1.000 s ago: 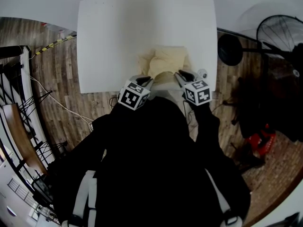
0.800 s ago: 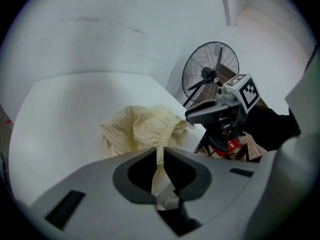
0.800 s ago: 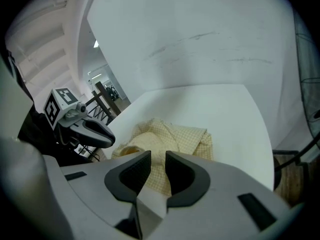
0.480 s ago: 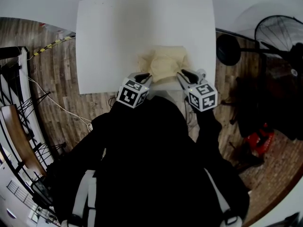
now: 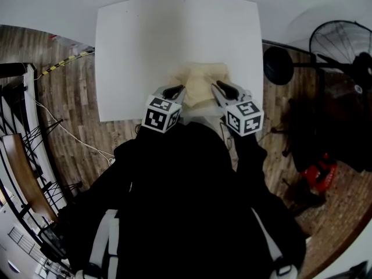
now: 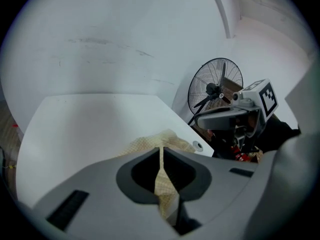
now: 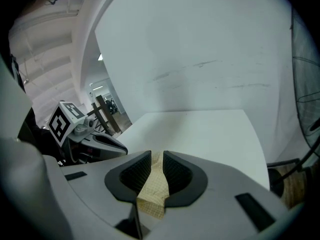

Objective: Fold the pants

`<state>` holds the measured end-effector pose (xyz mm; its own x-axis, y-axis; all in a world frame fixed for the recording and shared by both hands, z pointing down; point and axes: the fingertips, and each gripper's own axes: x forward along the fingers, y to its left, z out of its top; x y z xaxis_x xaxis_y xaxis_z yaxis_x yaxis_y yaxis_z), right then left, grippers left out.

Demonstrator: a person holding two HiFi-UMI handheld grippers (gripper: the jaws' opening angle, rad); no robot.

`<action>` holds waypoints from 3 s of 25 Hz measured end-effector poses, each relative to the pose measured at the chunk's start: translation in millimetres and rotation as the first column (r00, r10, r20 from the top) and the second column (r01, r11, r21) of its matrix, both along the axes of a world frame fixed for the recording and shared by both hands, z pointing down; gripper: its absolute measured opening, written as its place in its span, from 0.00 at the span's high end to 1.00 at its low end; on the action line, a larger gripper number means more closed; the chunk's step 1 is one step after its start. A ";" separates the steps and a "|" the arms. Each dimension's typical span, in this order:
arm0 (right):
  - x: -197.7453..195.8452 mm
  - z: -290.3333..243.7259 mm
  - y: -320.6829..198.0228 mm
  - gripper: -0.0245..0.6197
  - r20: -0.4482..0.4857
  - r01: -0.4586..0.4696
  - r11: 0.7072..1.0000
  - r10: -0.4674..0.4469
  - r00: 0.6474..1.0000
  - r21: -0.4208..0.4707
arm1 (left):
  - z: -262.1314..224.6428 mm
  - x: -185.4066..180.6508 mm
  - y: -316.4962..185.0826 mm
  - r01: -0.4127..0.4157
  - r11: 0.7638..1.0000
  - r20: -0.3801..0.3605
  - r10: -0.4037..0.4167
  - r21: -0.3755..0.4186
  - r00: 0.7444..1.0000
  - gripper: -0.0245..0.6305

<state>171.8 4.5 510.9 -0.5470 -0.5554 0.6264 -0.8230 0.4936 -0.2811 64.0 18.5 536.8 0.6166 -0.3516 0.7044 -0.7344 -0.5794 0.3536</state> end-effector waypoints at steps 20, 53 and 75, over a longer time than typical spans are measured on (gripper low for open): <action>-38.2 -122.8 -62.5 0.95 0.157 -0.166 0.922 0.116 0.981 0.350 | -126.7 -29.0 -82.9 0.193 0.918 -0.180 -0.137 0.346 0.974 0.96; -44.2 -163.5 -75.1 0.95 0.218 -0.271 0.837 0.186 0.958 0.475 | -190.9 -53.4 -89.8 0.329 0.745 -0.278 -0.198 0.580 0.940 0.96; -40.2 -151.5 -79.1 0.96 0.221 -0.277 0.852 0.196 0.955 0.443 | -180.9 -50.7 -90.6 0.329 0.752 -0.266 -0.210 0.571 0.941 0.96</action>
